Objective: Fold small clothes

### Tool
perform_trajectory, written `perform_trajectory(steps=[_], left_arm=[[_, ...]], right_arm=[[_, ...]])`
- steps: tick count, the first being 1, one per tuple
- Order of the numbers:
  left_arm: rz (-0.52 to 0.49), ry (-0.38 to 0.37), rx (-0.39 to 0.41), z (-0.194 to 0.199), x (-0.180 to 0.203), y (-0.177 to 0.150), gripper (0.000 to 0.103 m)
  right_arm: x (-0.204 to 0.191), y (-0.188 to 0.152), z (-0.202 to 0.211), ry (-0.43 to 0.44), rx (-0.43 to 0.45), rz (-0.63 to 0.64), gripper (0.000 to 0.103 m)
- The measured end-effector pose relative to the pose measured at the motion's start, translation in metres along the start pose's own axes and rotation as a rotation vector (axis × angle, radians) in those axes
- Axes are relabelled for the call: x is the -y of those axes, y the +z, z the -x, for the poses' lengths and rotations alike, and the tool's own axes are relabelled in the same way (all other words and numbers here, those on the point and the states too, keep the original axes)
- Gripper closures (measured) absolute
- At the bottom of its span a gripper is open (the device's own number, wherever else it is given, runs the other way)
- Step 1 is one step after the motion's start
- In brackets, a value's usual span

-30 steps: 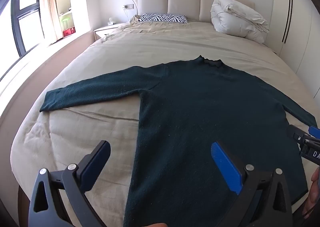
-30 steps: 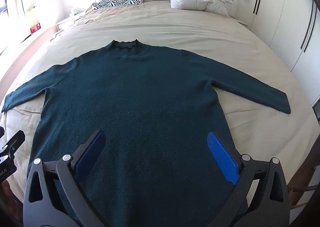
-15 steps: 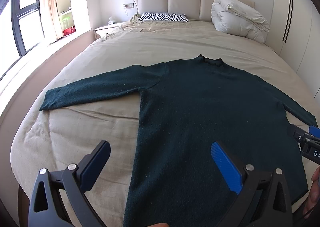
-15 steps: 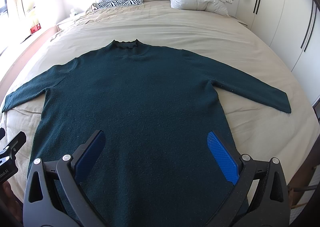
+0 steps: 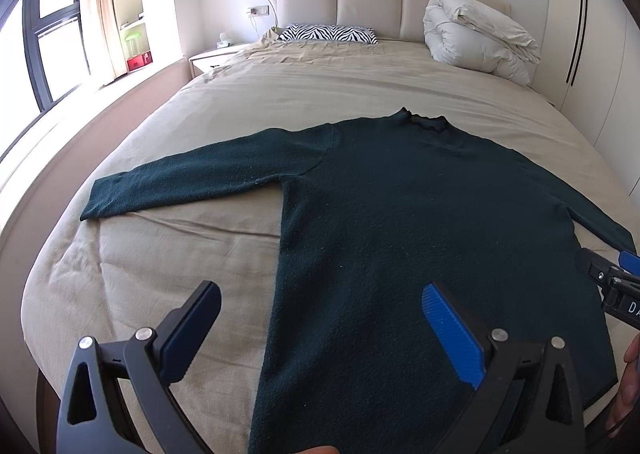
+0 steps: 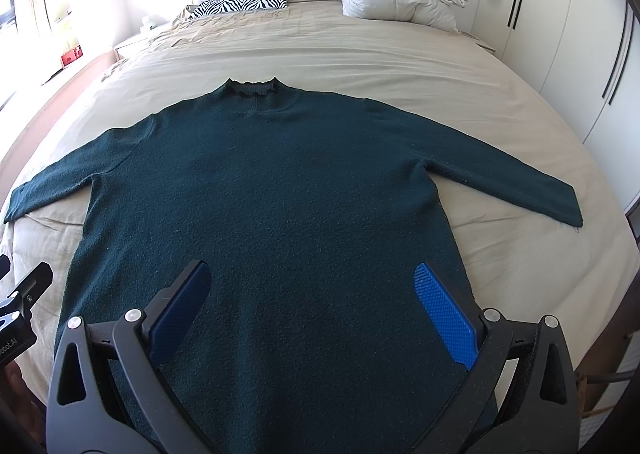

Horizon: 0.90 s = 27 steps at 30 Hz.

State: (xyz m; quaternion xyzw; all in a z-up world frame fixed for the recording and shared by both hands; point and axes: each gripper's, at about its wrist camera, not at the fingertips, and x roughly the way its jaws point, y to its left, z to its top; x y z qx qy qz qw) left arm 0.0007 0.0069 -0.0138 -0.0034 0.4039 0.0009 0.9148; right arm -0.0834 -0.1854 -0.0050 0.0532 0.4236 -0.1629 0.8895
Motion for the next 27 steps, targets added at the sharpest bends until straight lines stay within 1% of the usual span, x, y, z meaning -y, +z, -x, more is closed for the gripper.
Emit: perform_trajectory(steps=[27], left_arm=[[0.005,-0.007,-0.006,-0.0025,-0.0024,-0.0015,0.000]], right_arm=[[-0.0026,0.0004,-0.0003,0.006,-0.002,0.009,0.000]])
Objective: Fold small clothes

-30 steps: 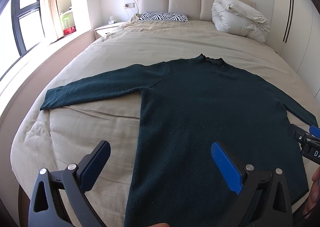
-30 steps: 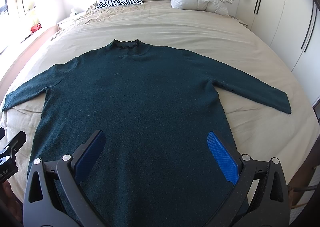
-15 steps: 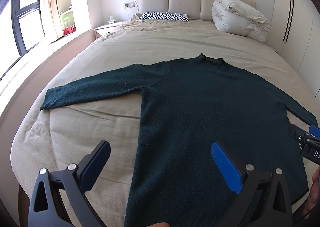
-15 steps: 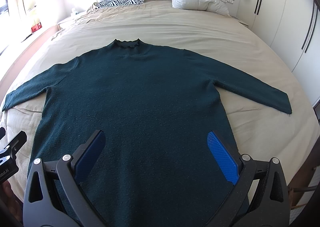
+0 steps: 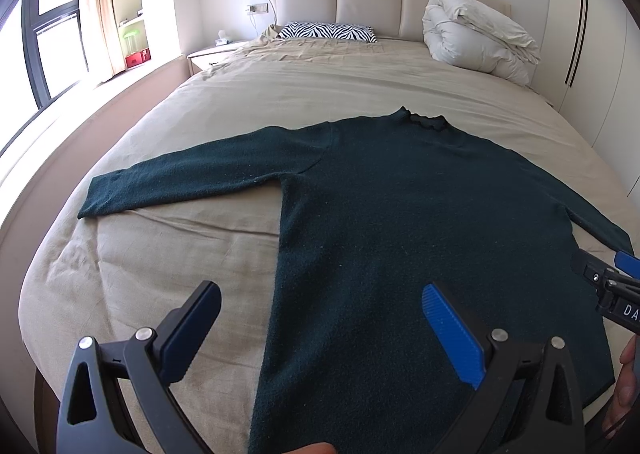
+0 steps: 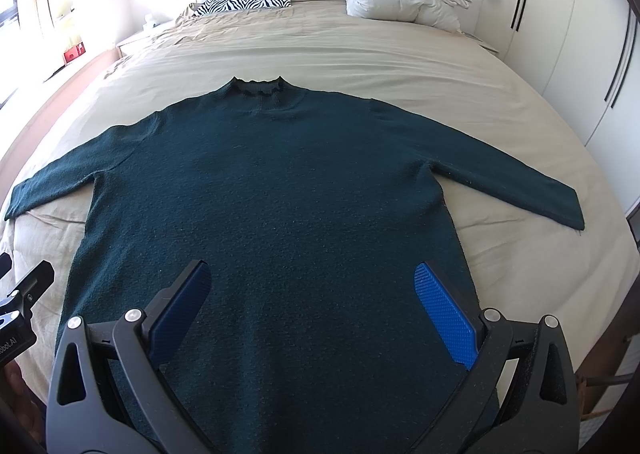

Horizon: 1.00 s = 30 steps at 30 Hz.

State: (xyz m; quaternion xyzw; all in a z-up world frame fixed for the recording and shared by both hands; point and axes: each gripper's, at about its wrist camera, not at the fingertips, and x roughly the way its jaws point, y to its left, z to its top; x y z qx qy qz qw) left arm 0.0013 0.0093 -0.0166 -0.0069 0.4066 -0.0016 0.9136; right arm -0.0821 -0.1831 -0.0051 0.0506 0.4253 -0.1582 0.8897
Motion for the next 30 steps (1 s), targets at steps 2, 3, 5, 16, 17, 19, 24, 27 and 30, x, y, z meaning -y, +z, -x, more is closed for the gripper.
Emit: perform_trajectory(steps=[2,3,5,16,17,19,24,27,30], left_arm=[[0.002,0.001,0.000,0.000,-0.001,0.000,0.000],[0.004,0.002,0.001,0.000,-0.001,-0.001,0.000],[0.009,0.004,0.000,0.001,-0.001,0.000,0.000],[0.020,0.004,-0.004,0.002,-0.005,0.001,0.000],[0.019,0.005,-0.003,0.002,-0.005,0.001,0.000],[0.020,0.005,-0.005,0.002,-0.005,0.001,0.000],[0.027,0.003,-0.012,0.002,-0.007,0.001,0.000],[0.037,-0.003,-0.012,0.001,-0.011,0.000,0.000],[0.082,-0.040,-0.023,-0.003,-0.024,-0.001,0.000]], right_arm=[[0.000,0.000,0.000,0.000,0.000,0.001,0.000],[-0.001,0.000,0.000,0.000,-0.001,0.002,0.000],[-0.002,0.001,0.000,-0.001,-0.001,0.005,0.000],[-0.005,0.001,-0.002,0.004,-0.003,0.012,0.000],[-0.006,0.001,-0.002,0.004,-0.003,0.013,0.000],[-0.007,0.001,-0.002,0.003,-0.003,0.016,0.000],[-0.010,0.001,-0.004,0.002,-0.007,0.021,0.000],[-0.014,0.001,-0.006,0.001,-0.009,0.026,0.000],[-0.018,0.003,-0.008,0.004,-0.009,0.032,0.000]])
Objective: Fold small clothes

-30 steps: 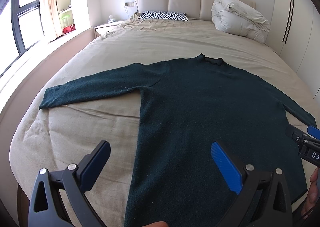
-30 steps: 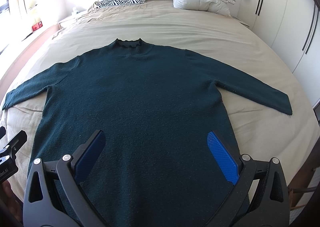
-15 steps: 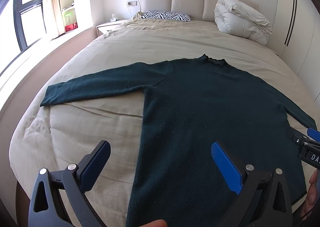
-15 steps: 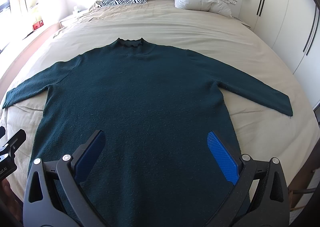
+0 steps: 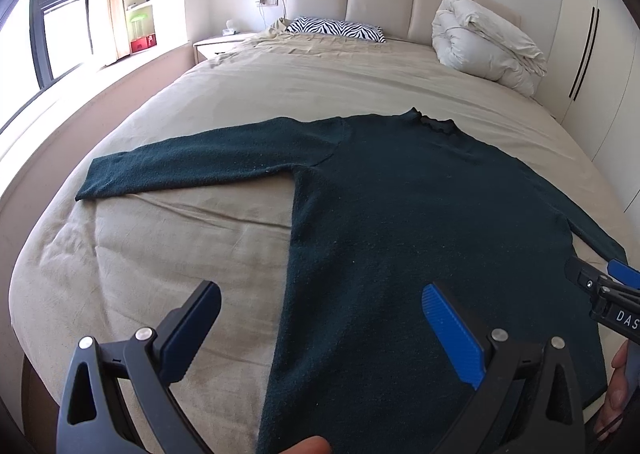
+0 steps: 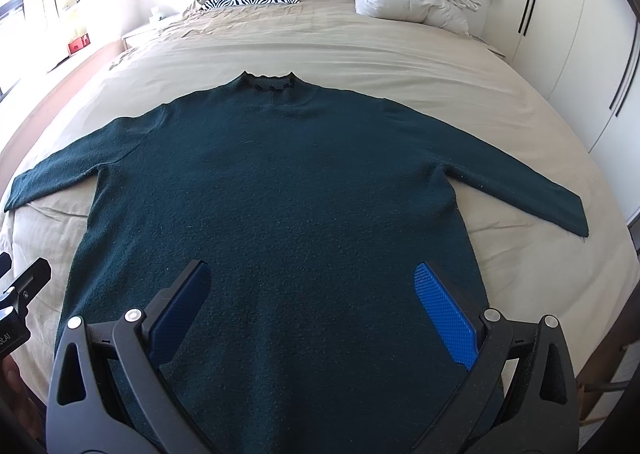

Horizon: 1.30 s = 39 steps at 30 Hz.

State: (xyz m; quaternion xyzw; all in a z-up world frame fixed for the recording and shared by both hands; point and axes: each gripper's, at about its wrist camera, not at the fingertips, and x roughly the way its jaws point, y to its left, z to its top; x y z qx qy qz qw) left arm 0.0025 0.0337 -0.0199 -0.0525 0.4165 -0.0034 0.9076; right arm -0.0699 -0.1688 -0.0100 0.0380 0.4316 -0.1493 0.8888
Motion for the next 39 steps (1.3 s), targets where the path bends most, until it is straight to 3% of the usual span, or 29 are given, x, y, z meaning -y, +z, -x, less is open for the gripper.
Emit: perform_trajectory(steps=[5,9,15,21,24,26,29,33,34,36,37,38,39], left_arm=[[0.155,-0.112,-0.031,-0.012,-0.045,0.007,0.000],[0.304,-0.163,-0.050,-0.029,-0.098,0.017,0.000],[0.628,-0.229,-0.103,-0.061,-0.203,0.023,0.000],[1.109,-0.444,0.087,-0.086,-0.313,0.016,0.001],[1.245,-0.442,0.149,-0.100,-0.344,0.015,0.010],[1.331,-0.434,0.146,-0.111,-0.356,0.012,0.026],[1.409,-0.430,0.202,-0.120,-0.364,0.011,0.026],[1.409,-0.381,0.235,-0.126,-0.369,0.031,0.026],[1.396,-0.376,0.238,-0.129,-0.369,0.037,0.031],[1.372,-0.378,0.220,-0.139,-0.370,0.048,0.053],[1.371,-0.382,0.200,-0.145,-0.371,0.052,0.076],[1.370,-0.370,0.173,-0.154,-0.370,0.053,0.092],[1.357,-0.346,0.158,-0.156,-0.368,0.058,0.095]], right_arm=[[-0.008,0.004,-0.002,0.034,0.007,-0.006,0.000],[-0.017,0.012,0.003,0.149,0.027,-0.030,0.000],[-0.036,0.026,0.017,0.285,0.100,-0.057,0.000],[-0.051,0.039,0.019,0.397,0.105,-0.096,0.000],[-0.059,0.043,0.016,0.420,0.106,-0.104,0.000],[-0.063,0.044,0.014,0.427,0.096,-0.102,0.001],[-0.068,0.044,0.008,0.434,0.085,-0.098,0.005],[-0.068,0.043,-0.003,0.454,0.071,-0.111,0.016],[-0.067,0.043,-0.005,0.463,0.069,-0.117,0.017],[-0.061,0.043,-0.007,0.471,0.071,-0.129,0.019],[-0.057,0.042,-0.008,0.470,0.076,-0.134,0.019],[-0.053,0.042,-0.008,0.467,0.080,-0.138,0.019],[-0.048,0.042,-0.009,0.467,0.084,-0.145,0.021]])
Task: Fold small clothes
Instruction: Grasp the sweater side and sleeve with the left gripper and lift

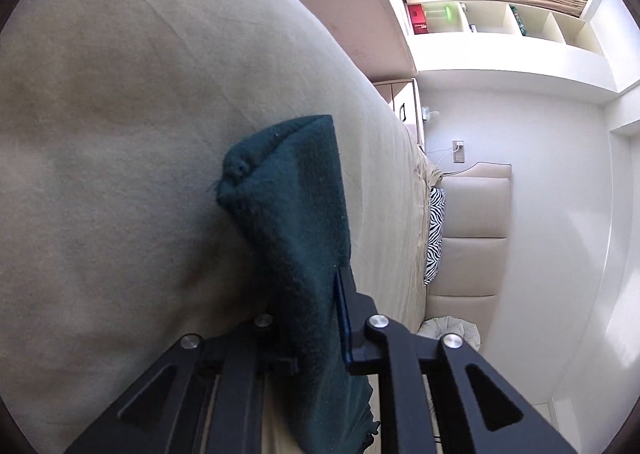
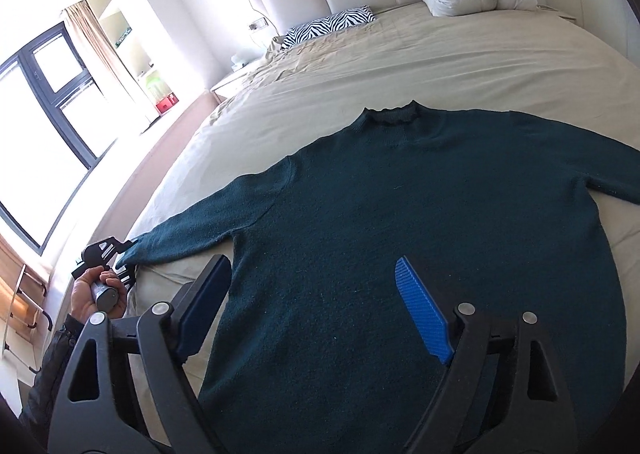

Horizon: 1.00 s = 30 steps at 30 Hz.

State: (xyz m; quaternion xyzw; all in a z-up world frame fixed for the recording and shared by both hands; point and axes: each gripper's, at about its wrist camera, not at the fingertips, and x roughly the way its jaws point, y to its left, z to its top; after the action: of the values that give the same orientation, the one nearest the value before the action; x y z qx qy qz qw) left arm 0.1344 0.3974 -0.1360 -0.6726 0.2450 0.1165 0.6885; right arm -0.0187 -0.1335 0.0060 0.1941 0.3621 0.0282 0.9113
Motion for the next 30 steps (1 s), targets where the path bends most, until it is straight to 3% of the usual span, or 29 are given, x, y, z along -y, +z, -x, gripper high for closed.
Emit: perform_trajectory(steps=[3,6,11,13,16,20,25,30], left_arm=[[-0.185,0.064,0.023,-0.006,0.039,-0.021,0.094],[-0.513,0.099,-0.018,-0.016,0.092,-0.071,0.094],[-1.253,0.193,-0.032,-0.031,0.155,-0.247,0.094],[-1.551,0.250,0.014,-0.039,0.150,-0.319,0.094],[-1.824,0.301,0.018,-0.055,0.121,-0.390,0.094],[-1.967,0.336,-0.003,-0.064,0.086,-0.426,0.093],[-1.964,0.355,0.027,-0.053,0.072,-0.428,0.091],[-1.949,0.348,0.086,-0.044,0.072,-0.425,0.089]], right_arm=[[0.019,0.001,0.003,-0.003,0.002,-0.034,0.023],[0.044,0.002,0.001,-0.005,-0.008,-0.085,0.027],[0.086,0.012,0.000,0.013,-0.016,-0.184,0.028],[0.101,0.018,-0.005,0.021,-0.027,-0.213,0.028],[0.122,0.026,-0.020,0.055,-0.073,-0.265,0.028],[0.142,0.031,-0.057,0.118,-0.168,-0.337,0.028],[0.147,0.034,-0.123,0.245,-0.305,-0.464,0.028],[0.116,0.032,-0.178,0.386,-0.404,-0.543,0.028]])
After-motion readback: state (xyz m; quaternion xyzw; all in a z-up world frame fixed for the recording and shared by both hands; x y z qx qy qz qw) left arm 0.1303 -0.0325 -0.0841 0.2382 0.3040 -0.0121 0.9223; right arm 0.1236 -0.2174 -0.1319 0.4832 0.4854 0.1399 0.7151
